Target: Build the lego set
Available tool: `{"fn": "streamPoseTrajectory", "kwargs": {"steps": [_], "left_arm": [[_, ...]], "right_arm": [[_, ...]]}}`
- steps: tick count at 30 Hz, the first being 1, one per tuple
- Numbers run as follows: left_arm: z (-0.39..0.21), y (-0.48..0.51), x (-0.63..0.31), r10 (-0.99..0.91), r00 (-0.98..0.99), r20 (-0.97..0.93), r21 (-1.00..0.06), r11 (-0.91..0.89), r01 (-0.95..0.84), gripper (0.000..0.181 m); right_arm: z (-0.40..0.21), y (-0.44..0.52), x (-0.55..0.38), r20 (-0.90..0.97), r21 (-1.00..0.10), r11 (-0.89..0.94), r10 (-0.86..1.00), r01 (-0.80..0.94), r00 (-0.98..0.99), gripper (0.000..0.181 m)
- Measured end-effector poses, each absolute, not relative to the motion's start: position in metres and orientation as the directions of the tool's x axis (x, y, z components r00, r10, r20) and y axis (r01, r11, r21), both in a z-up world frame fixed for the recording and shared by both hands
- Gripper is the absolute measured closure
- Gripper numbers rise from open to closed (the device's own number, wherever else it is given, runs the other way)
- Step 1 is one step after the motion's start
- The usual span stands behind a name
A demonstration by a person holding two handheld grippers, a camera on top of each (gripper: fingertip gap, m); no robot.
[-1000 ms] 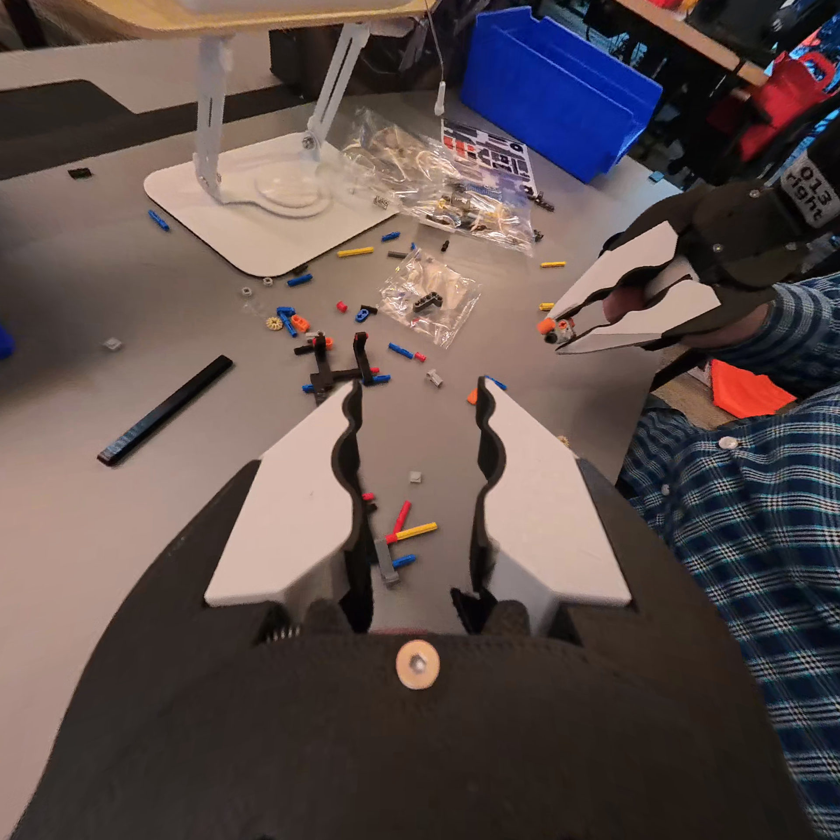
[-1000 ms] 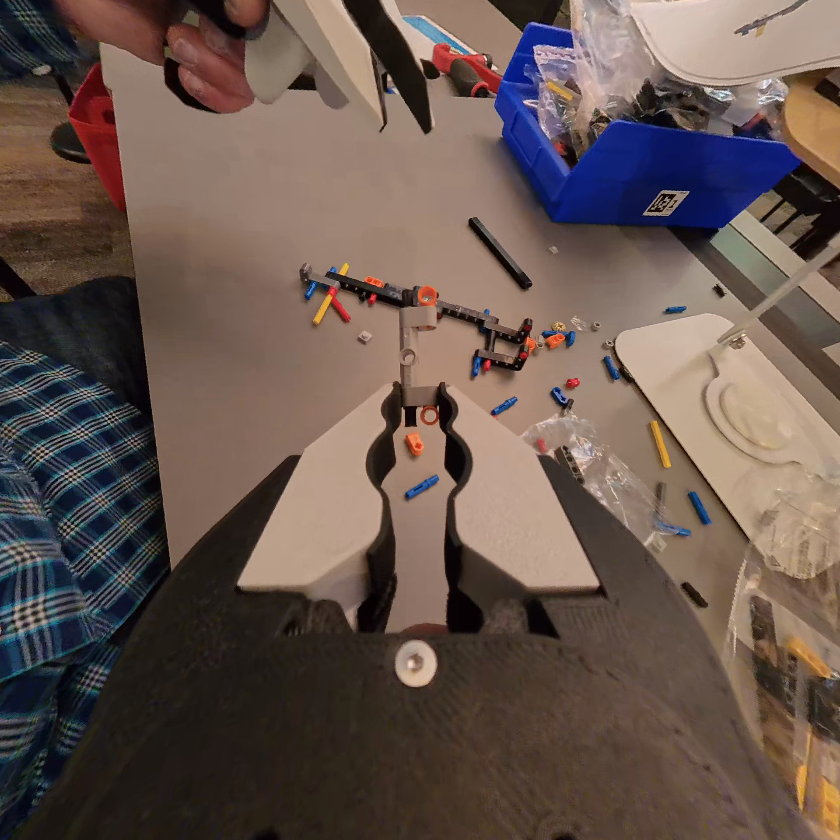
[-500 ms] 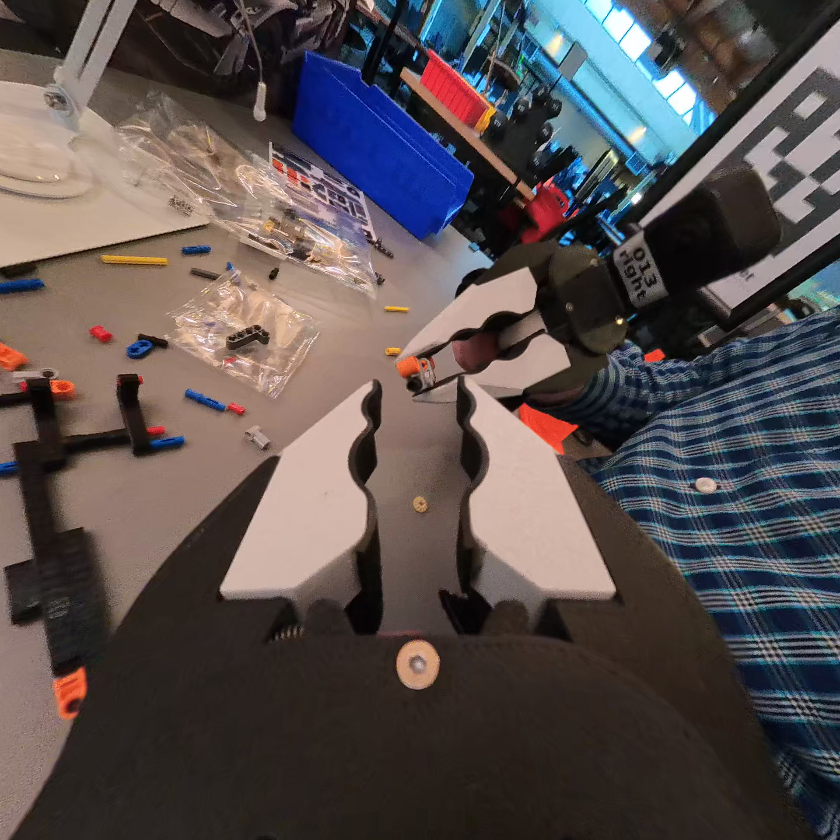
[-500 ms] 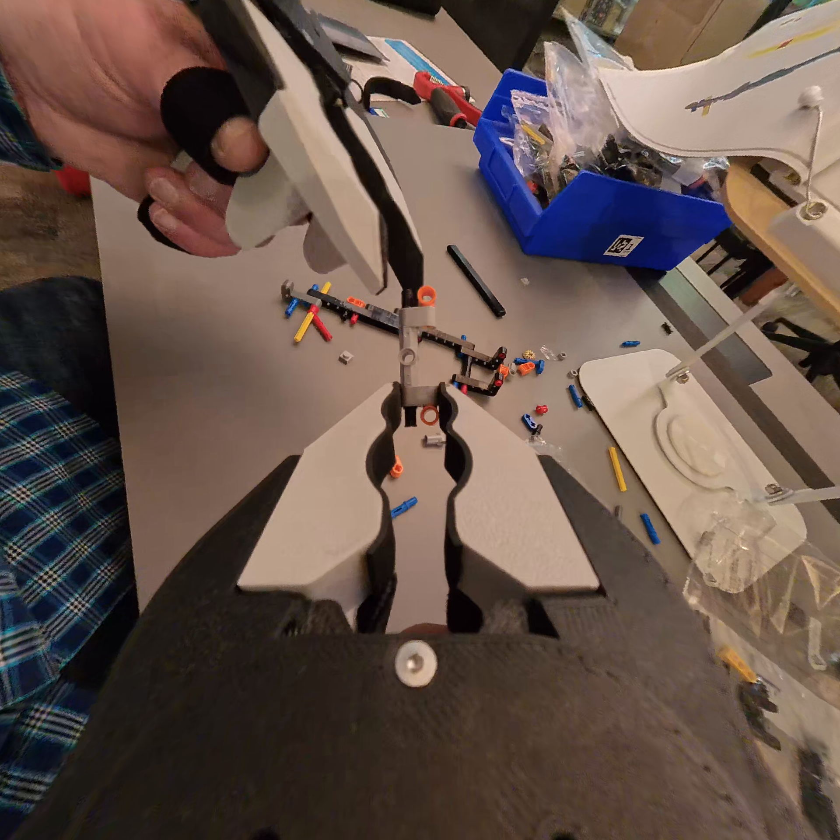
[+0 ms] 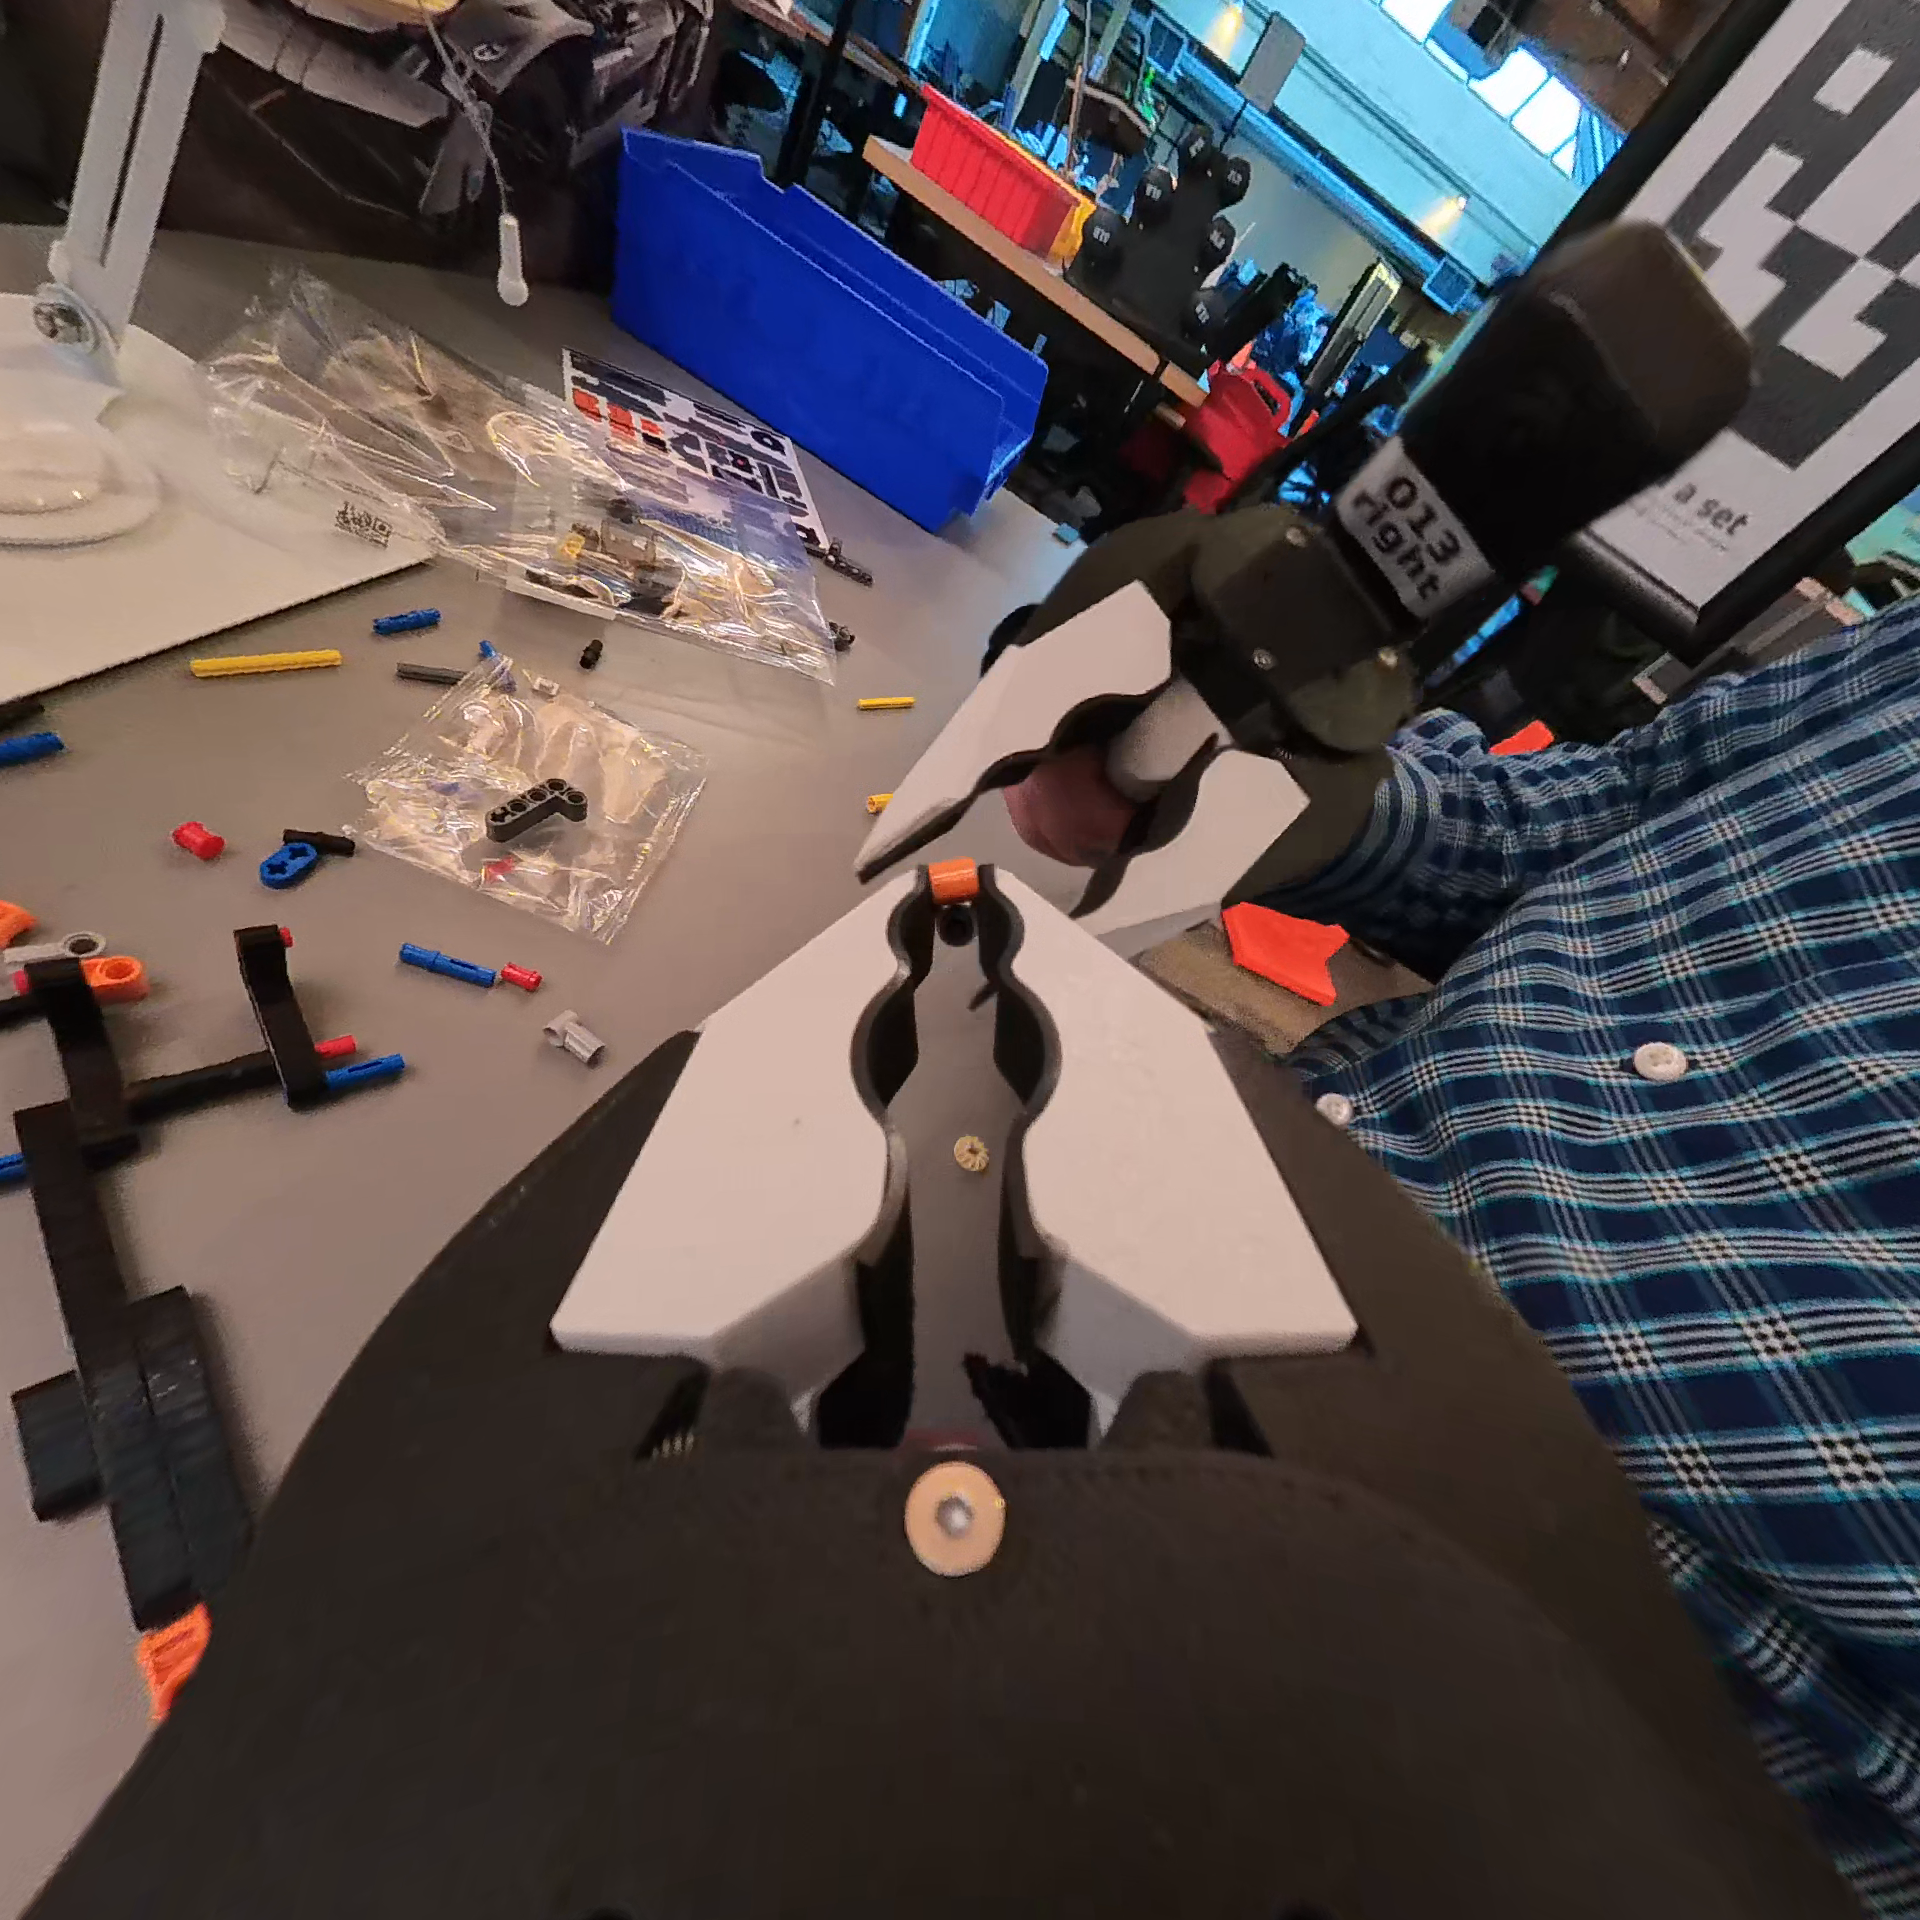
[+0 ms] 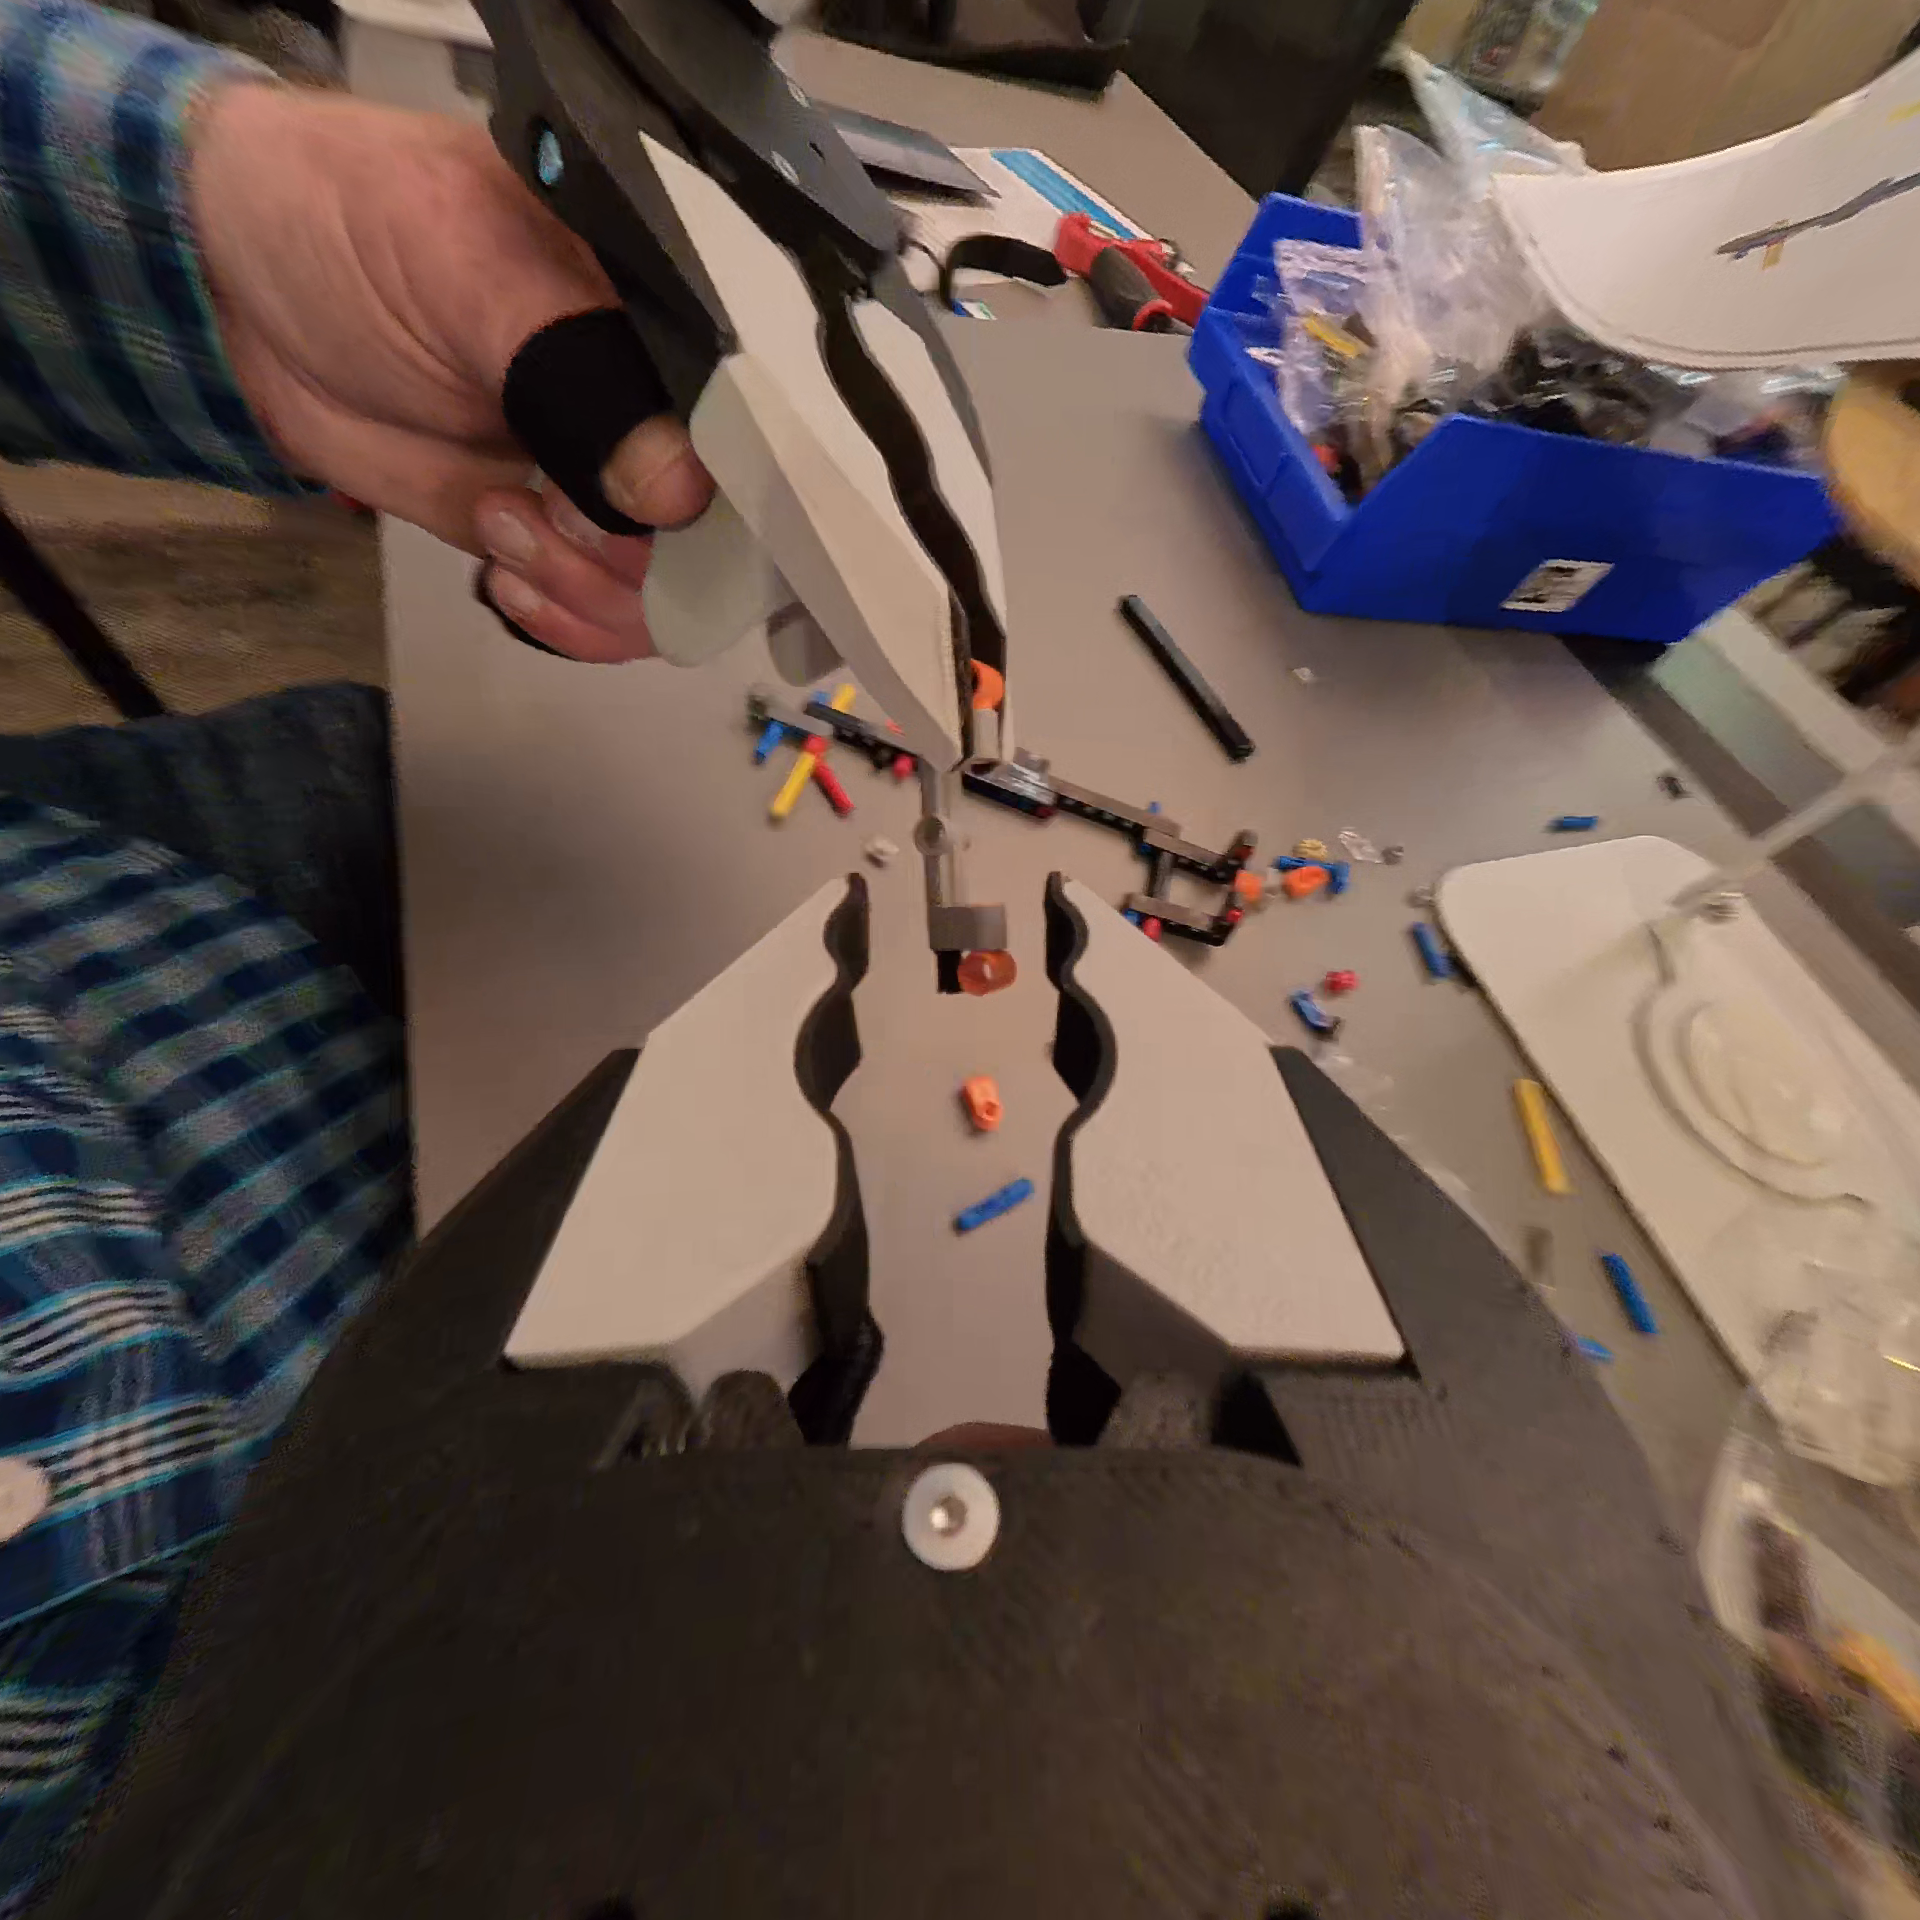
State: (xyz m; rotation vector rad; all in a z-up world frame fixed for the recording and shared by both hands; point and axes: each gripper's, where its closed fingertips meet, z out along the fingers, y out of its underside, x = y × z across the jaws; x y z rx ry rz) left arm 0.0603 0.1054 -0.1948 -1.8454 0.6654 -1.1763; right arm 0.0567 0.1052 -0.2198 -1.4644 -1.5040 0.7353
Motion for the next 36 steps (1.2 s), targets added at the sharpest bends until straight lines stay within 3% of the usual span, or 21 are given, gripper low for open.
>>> {"fn": "streamPoseTrajectory", "kwargs": {"steps": [1, 9, 13, 36], "left_arm": [[-0.195, 0.104, 0.060, -0.783, 0.422, 0.457, -0.861, -0.509, -0.013, 0.176], [-0.195, 0.089, 0.061, -0.860, 0.354, 0.367, -0.894, -0.431, -0.120, 0.176], [-0.193, 0.077, 0.068, -0.901, 0.292, 0.320, -0.912, -0.376, -0.161, 0.176], [-0.189, 0.096, 0.057, -0.879, 0.290, 0.378, -0.910, -0.411, -0.061, 0.176]], "right_arm": [[-0.220, 0.102, 0.056, 0.135, -0.896, 0.091, 0.988, 0.435, 0.073, 0.147], [-0.216, 0.077, 0.055, -0.249, -0.908, -0.193, 0.962, 0.372, -0.108, 0.154], [-0.213, 0.068, 0.054, -0.338, -0.898, -0.264, 0.926, 0.352, -0.170, 0.174], [-0.200, 0.089, 0.046, -0.381, -0.900, -0.327, 0.911, 0.287, -0.156, 0.176]]}}
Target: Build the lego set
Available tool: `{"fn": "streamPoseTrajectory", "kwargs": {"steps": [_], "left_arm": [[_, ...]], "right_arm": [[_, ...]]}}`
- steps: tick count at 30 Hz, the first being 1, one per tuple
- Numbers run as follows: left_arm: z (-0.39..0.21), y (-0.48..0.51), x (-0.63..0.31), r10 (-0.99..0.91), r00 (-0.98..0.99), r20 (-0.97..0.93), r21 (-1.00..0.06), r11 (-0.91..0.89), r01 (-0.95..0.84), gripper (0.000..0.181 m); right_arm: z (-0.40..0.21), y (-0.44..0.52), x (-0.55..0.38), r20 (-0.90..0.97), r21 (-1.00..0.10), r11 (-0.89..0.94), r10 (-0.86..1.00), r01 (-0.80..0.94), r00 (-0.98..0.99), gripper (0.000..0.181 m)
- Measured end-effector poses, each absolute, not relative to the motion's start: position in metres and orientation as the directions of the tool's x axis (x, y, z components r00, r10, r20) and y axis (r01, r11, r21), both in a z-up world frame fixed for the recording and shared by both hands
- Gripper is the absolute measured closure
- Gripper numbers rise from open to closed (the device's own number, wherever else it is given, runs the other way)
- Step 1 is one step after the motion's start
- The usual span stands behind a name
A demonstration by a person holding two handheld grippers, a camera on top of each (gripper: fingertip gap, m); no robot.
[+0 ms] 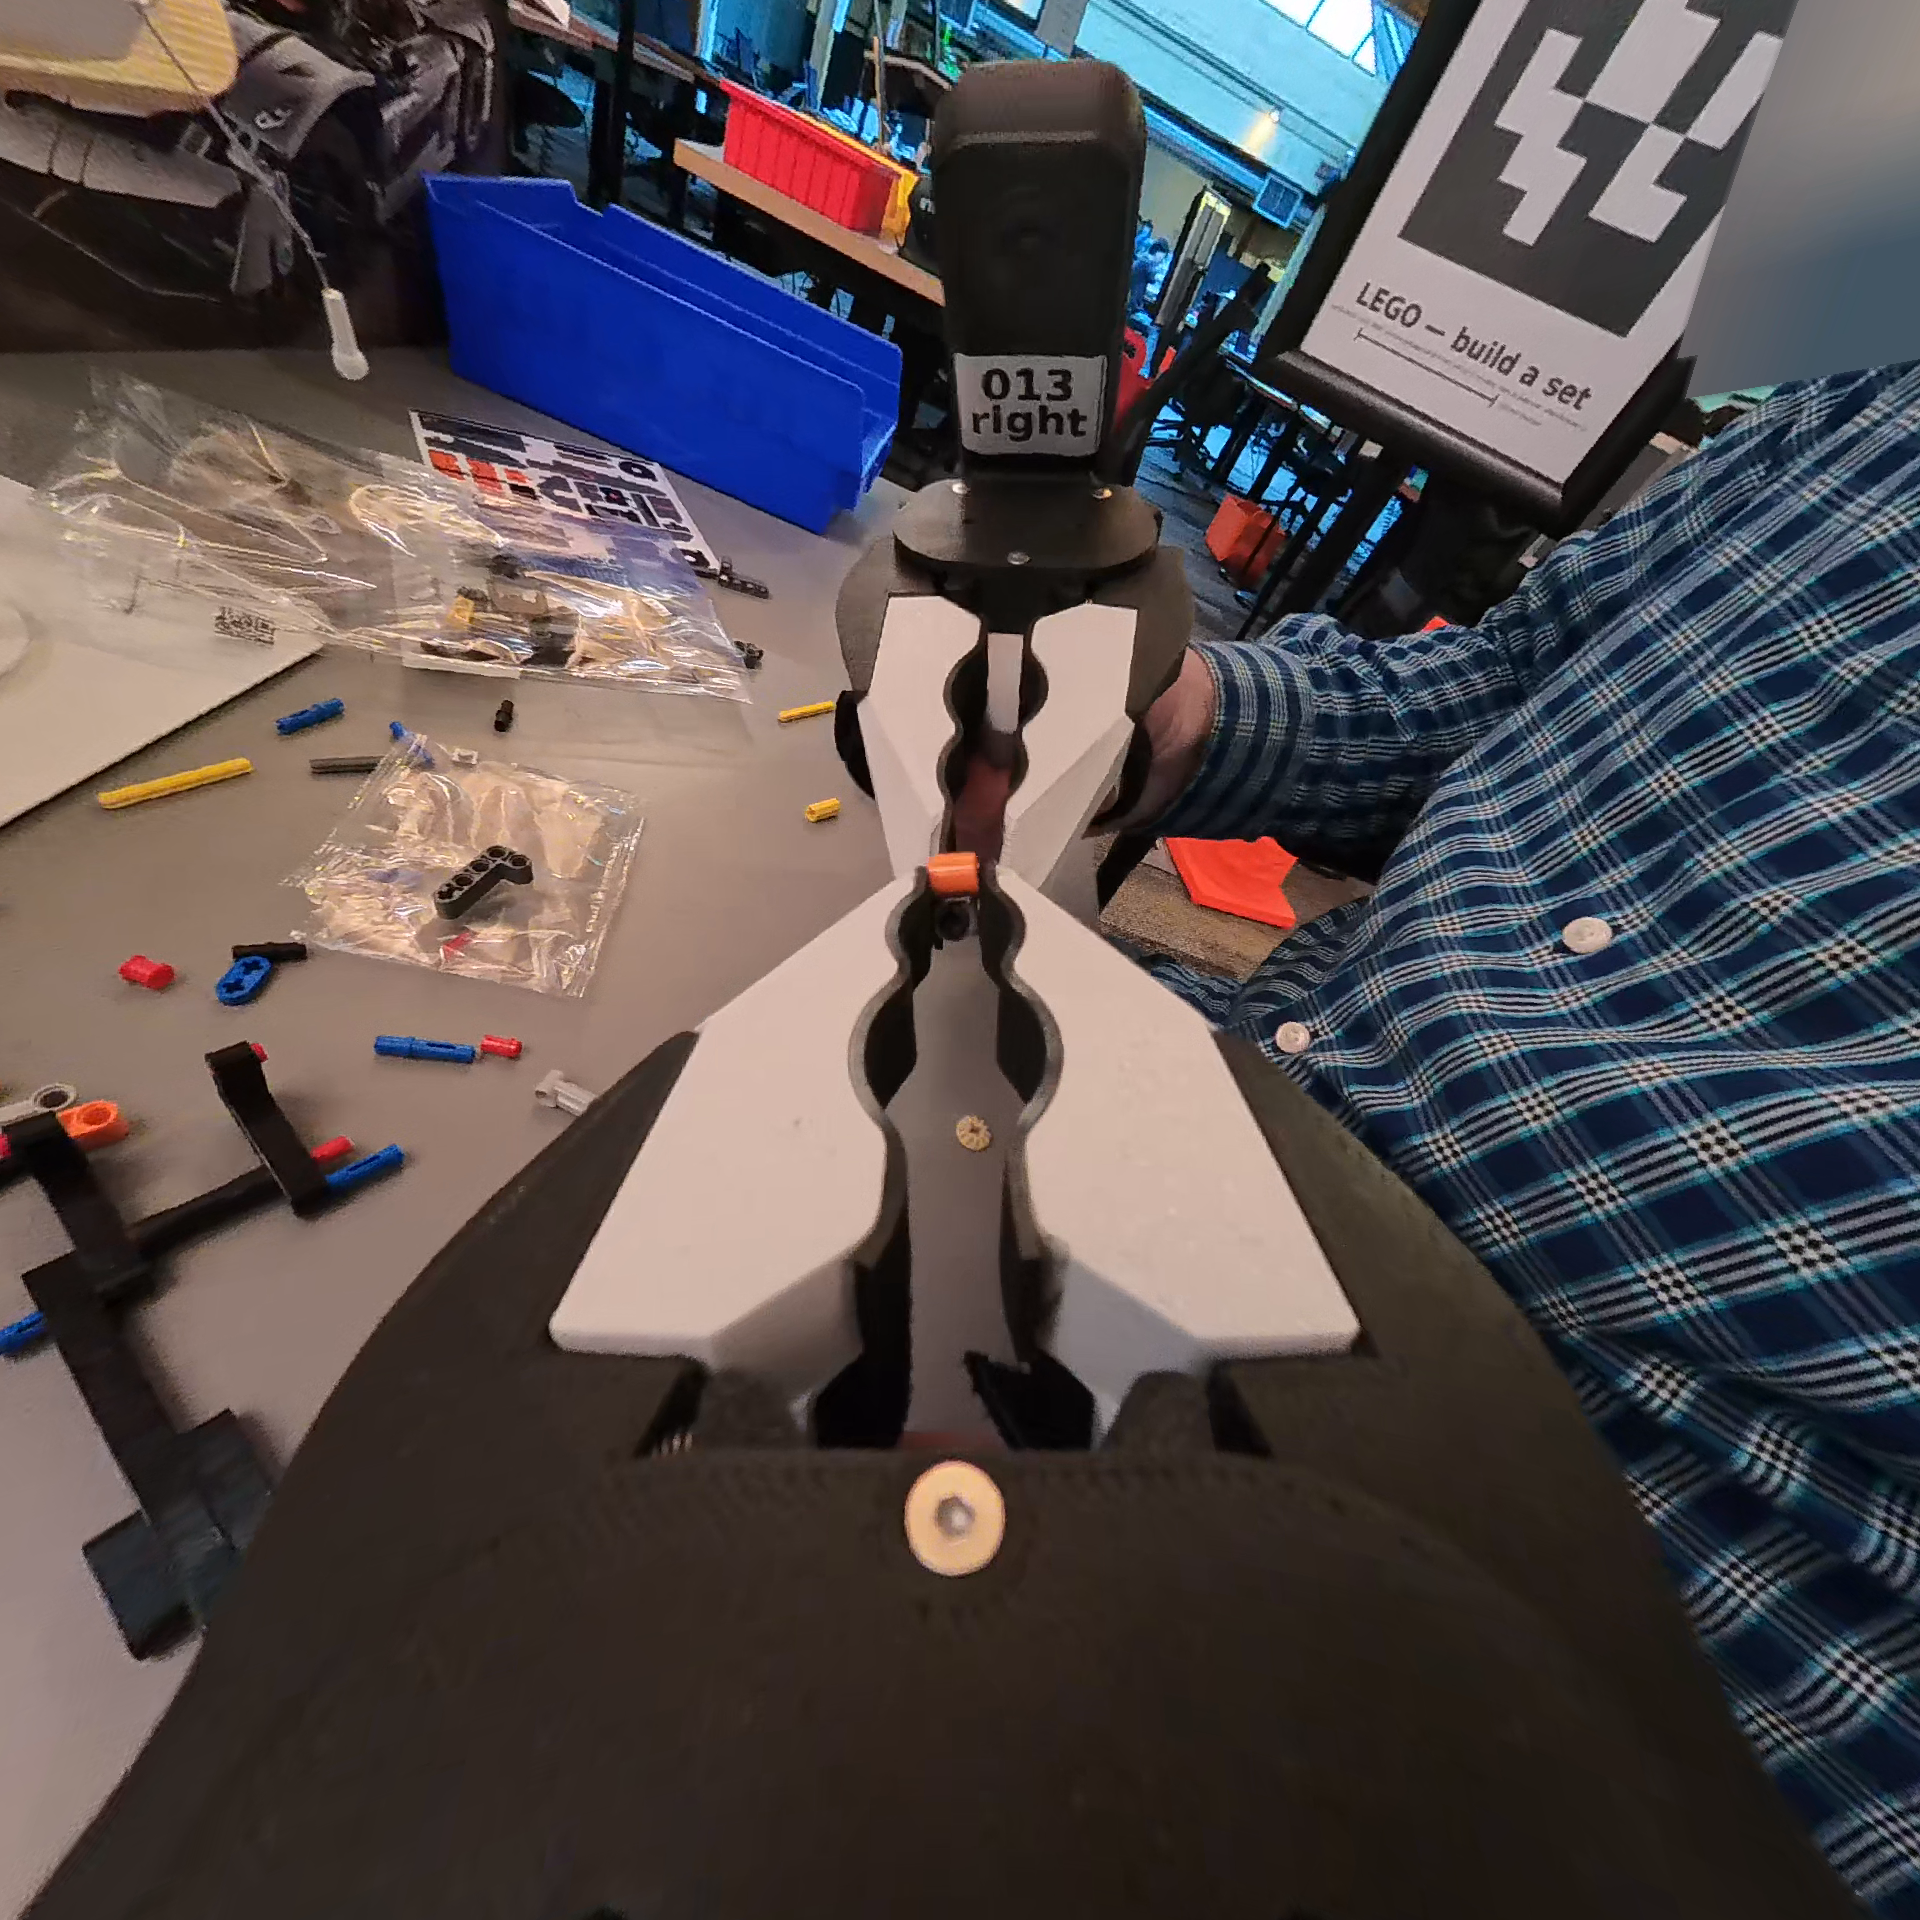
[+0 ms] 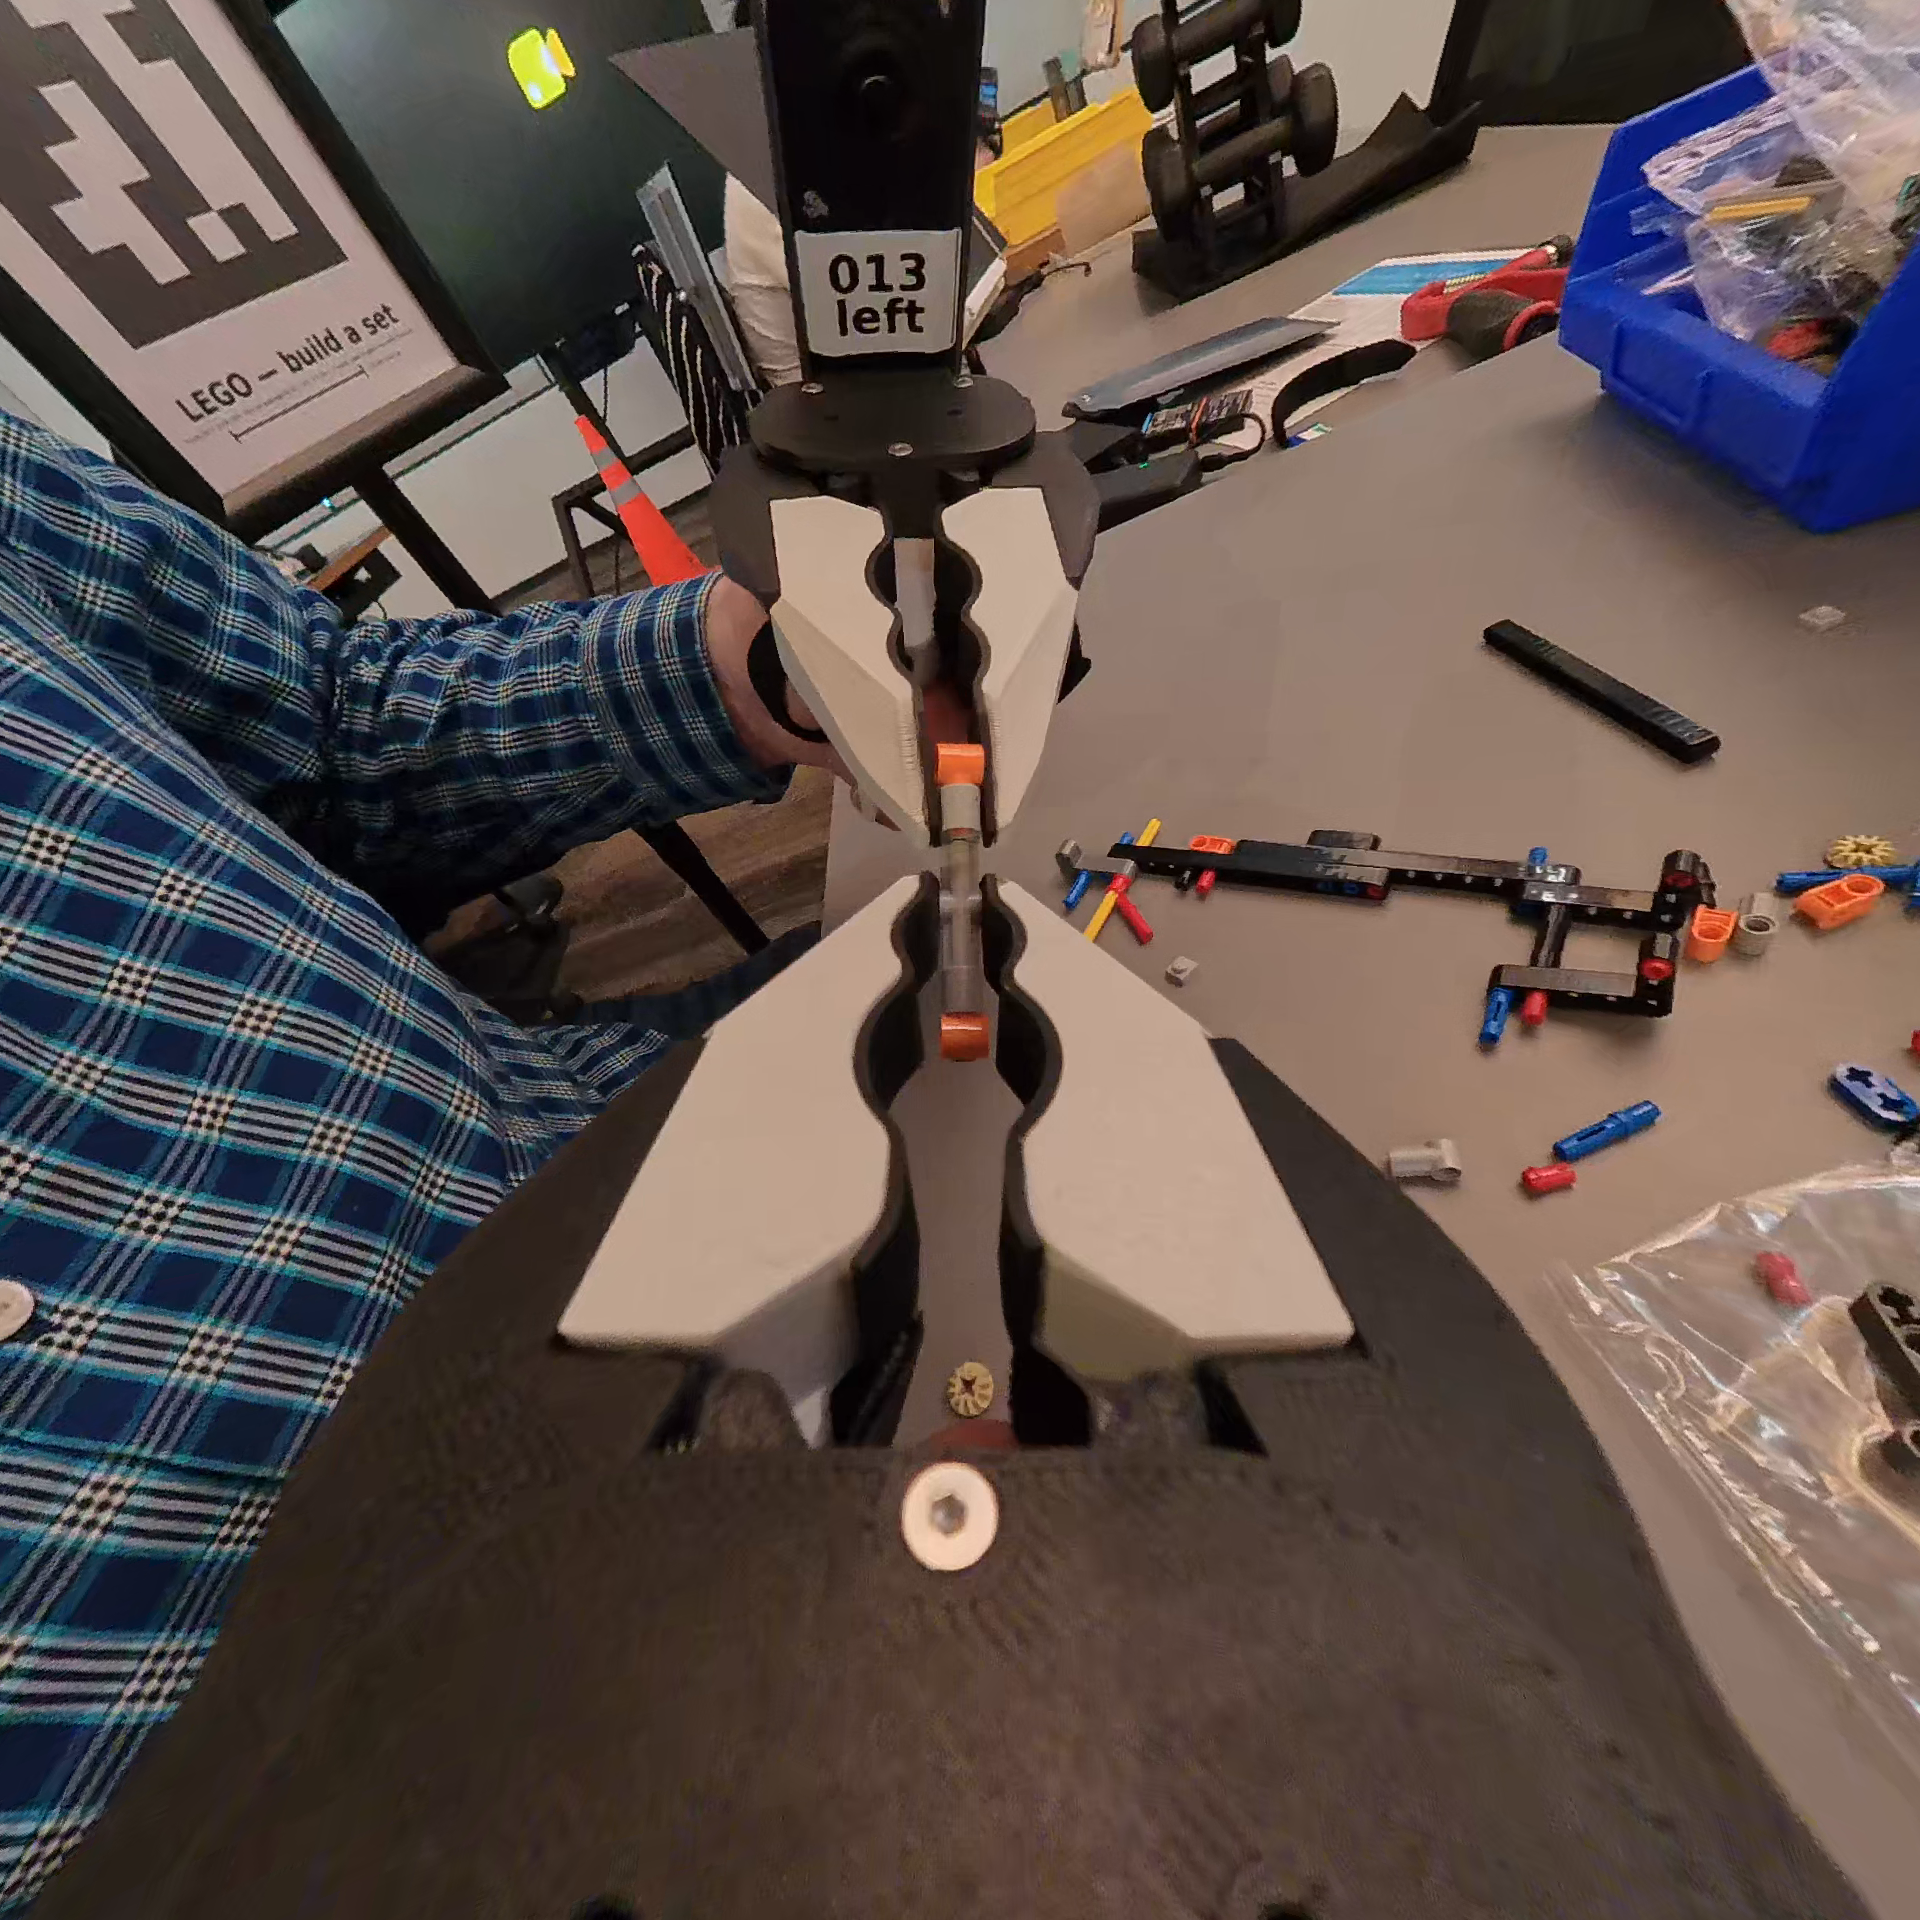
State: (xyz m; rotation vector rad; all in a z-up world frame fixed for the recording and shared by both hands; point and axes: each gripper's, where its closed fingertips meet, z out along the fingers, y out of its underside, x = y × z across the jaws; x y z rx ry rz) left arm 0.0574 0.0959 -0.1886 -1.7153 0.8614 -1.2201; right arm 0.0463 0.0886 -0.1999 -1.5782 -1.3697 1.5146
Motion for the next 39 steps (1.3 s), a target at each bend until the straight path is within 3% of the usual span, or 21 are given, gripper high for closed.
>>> {"fn": "streamPoseTrajectory", "kwargs": {"steps": [11, 21, 30, 39], "left_arm": [[-0.202, 0.113, 0.036, -0.830, 0.388, 0.400, -0.886, -0.459, -0.068, 0.132], [-0.259, 0.136, -0.032, -0.711, 0.684, 0.163, -0.785, -0.514, -0.347, 0.130], [-0.300, 0.141, -0.057, -0.616, 0.769, 0.171, -0.671, -0.644, -0.367, 0.122], [-0.305, 0.143, -0.066, -0.606, 0.781, 0.151, -0.669, -0.644, -0.370, 0.118]], "right_arm": [[-0.212, 0.111, 0.055, -0.342, -0.902, -0.312, 0.938, 0.297, -0.053, 0.176], [-0.239, 0.121, 0.059, -0.265, -0.891, -0.255, 0.964, 0.376, 0.025, 0.176], [-0.253, 0.125, 0.060, -0.218, -0.878, -0.221, 0.974, 0.425, 0.055, 0.176], [-0.260, 0.124, 0.060, -0.194, -0.869, -0.200, 0.979, 0.453, 0.059, 0.176]]}}
